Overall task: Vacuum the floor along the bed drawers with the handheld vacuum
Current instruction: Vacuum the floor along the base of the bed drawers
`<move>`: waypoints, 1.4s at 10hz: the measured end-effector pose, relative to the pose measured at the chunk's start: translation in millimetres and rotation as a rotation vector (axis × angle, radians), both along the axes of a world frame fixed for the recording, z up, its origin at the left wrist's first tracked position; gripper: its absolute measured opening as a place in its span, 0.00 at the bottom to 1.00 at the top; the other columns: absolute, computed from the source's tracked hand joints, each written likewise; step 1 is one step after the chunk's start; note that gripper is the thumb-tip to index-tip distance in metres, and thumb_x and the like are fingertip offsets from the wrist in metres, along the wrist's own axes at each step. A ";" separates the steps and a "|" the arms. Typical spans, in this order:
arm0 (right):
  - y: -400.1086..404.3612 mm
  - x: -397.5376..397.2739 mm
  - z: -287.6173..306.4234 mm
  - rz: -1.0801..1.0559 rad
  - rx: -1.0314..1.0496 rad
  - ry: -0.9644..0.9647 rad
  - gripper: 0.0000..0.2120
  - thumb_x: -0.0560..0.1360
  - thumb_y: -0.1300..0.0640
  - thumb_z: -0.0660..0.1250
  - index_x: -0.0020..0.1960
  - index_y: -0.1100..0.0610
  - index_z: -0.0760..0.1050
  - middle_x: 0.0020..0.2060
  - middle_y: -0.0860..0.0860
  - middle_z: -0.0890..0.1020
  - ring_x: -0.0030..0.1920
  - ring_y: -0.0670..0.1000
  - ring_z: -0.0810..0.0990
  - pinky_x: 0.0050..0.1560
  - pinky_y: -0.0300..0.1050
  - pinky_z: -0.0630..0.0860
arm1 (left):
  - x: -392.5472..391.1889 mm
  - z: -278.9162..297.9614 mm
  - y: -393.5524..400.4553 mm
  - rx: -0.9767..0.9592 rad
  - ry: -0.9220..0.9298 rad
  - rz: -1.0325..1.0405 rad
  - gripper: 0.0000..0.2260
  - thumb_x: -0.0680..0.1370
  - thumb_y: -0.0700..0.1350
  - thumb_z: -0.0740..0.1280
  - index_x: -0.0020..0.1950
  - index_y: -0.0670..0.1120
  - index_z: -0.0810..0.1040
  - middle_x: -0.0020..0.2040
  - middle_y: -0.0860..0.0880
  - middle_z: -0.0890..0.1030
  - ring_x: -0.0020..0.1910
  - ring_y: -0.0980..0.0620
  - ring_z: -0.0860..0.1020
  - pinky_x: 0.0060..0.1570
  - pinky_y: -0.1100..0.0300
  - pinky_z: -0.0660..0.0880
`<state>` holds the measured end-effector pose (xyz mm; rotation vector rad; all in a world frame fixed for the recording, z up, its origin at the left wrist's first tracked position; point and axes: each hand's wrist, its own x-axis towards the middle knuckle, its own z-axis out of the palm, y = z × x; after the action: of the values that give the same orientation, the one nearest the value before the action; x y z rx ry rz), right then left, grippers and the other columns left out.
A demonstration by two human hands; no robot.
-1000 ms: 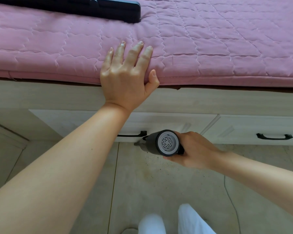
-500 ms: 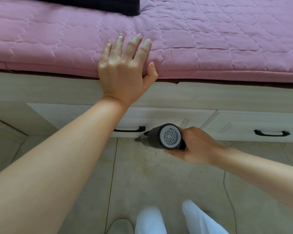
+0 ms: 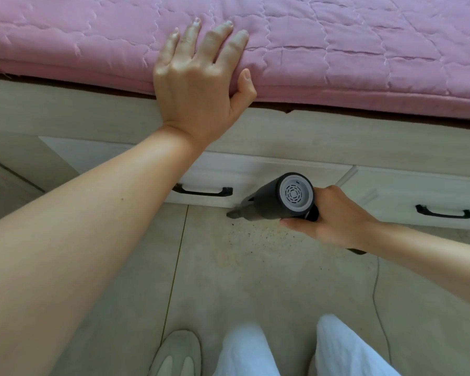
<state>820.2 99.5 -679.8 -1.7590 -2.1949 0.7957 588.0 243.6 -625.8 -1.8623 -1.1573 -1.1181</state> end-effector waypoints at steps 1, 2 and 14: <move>-0.7 4.4 0.9 0.013 -0.014 0.029 0.17 0.67 0.37 0.69 0.51 0.44 0.74 0.36 0.44 0.82 0.39 0.45 0.80 0.43 0.50 0.78 | -0.5 -0.1 -0.7 0.003 0.001 0.000 0.19 0.77 0.51 0.62 0.64 0.49 0.83 0.62 0.49 0.83 0.61 0.39 0.81 0.61 0.44 0.76; -4.7 10.1 0.9 0.033 -0.035 0.060 0.16 0.66 0.37 0.68 0.50 0.43 0.75 0.37 0.45 0.83 0.40 0.46 0.81 0.44 0.51 0.78 | -0.3 0.7 -1.8 -0.003 -0.009 0.001 0.19 0.77 0.51 0.62 0.64 0.49 0.83 0.62 0.49 0.83 0.61 0.40 0.81 0.60 0.44 0.76; -18.3 8.4 12.1 0.069 -0.098 0.042 0.17 0.66 0.36 0.67 0.47 0.45 0.75 0.36 0.45 0.82 0.39 0.44 0.80 0.43 0.51 0.78 | -0.1 -2.0 -0.6 -0.020 0.004 0.014 0.20 0.76 0.51 0.62 0.65 0.49 0.82 0.63 0.49 0.82 0.62 0.40 0.80 0.60 0.44 0.77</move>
<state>828.6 81.2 -667.8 -1.7017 -2.2359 0.9629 587.9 243.0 -627.8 -1.8679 -1.1814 -1.0986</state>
